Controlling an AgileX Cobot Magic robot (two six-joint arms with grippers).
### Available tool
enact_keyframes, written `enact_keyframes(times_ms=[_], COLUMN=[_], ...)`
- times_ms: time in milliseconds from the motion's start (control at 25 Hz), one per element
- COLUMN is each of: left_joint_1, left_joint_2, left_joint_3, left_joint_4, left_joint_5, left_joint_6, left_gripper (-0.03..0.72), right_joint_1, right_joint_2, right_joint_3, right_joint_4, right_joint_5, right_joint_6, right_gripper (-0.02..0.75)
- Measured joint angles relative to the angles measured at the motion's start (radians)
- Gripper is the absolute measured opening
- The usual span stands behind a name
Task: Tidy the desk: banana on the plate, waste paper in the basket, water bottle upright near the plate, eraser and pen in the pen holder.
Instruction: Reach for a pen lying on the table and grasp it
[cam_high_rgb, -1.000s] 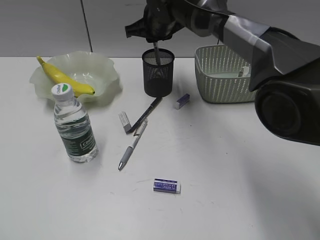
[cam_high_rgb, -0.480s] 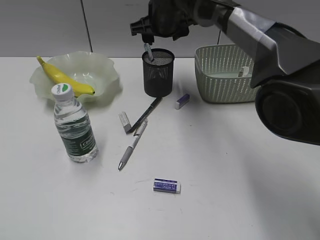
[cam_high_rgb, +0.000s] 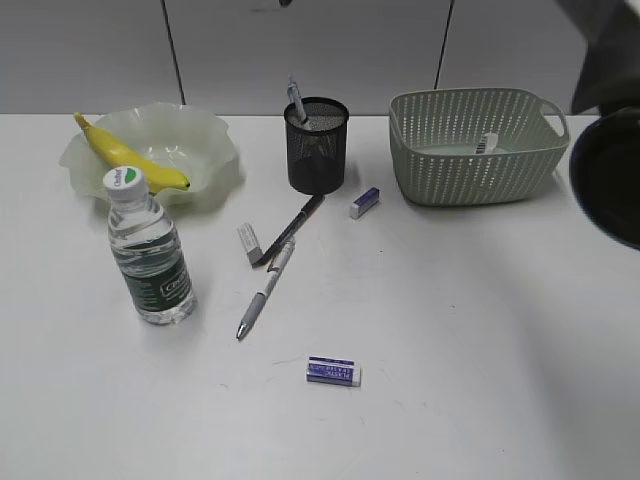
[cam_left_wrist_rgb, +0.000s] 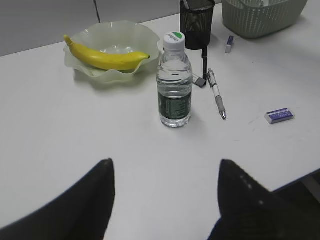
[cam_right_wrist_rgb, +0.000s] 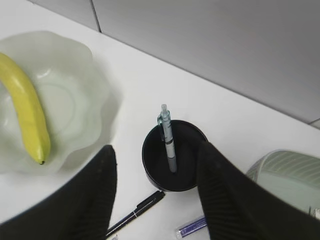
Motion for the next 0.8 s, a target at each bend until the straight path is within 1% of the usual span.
enact_keyframes(times_ms=[120,240,400,520,800], left_joint_1=[0.000,0.000,0.000,0.000,0.000], left_joint_2=[0.000,0.000,0.000,0.000,0.000], left_joint_3=[0.000,0.000,0.000,0.000,0.000], left_joint_4=[0.000,0.000,0.000,0.000,0.000], left_joint_5=[0.000,0.000,0.000,0.000,0.000], left_joint_6=[0.000,0.000,0.000,0.000,0.000], left_gripper=[0.482,0.482,0.482,0.482,0.482], right_joint_1=[0.002,0.002,0.002,0.002,0.002], right_joint_2=[-0.088,-0.196,-0.377,-0.537,-0.951], right_joint_3=[0.018,0.083,0.260,0.452,1.000], right_joint_4=[0.007,0.006,-0.024,-0.069,-0.151], right_joint_5=[0.000,0.000,0.000,0.000,0.001], right_joint_6=[-0.010,-0.014,-0.022,-0.025,-0.008], right_gripper=[0.389,0.361,0.340,0.339,0.337])
